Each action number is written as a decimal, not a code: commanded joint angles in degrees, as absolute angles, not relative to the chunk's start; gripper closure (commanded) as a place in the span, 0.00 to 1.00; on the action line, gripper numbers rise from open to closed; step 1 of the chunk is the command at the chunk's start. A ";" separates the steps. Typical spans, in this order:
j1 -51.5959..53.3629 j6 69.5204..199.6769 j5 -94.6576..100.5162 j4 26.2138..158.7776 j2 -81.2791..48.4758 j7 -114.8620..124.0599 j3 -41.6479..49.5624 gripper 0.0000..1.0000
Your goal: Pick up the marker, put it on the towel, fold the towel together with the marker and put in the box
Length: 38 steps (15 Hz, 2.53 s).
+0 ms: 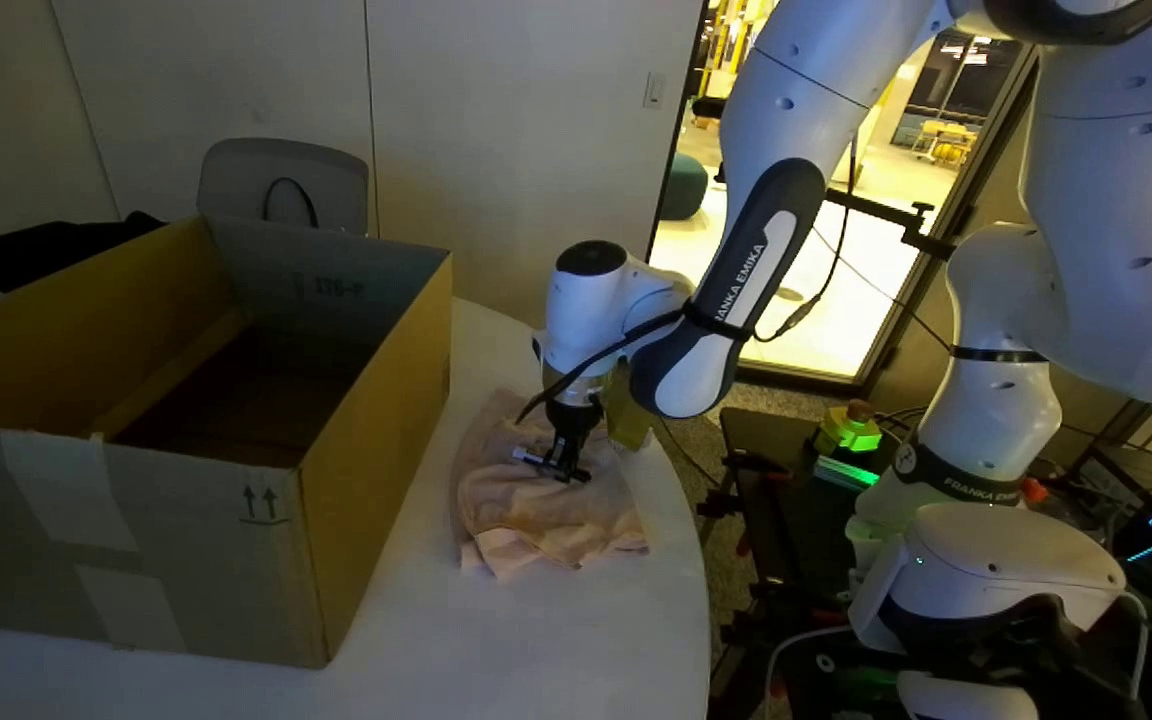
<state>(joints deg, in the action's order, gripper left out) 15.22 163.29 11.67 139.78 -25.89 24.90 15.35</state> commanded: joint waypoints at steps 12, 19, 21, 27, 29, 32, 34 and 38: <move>24.07 164.90 18.13 142.38 -17.11 31.72 17.80 0.00; 15.84 167.69 2.56 139.31 -22.57 23.62 0.68 0.00; 14.71 167.44 0.07 137.91 -24.93 22.00 -1.22 0.00; 12.49 166.58 -2.59 134.27 -29.89 18.92 -1.87 0.00; 12.08 166.35 -2.72 133.13 -31.19 18.38 -1.55 0.00; 10.93 165.51 -3.17 131.87 -32.82 17.26 -2.14 0.25; 10.97 165.07 -3.07 131.53 -33.33 17.00 -1.93 0.34; 11.31 164.74 -2.58 133.10 -30.97 16.47 -1.88 0.64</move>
<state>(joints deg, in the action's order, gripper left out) 11.70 165.59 -1.42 132.67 -31.56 18.55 -1.56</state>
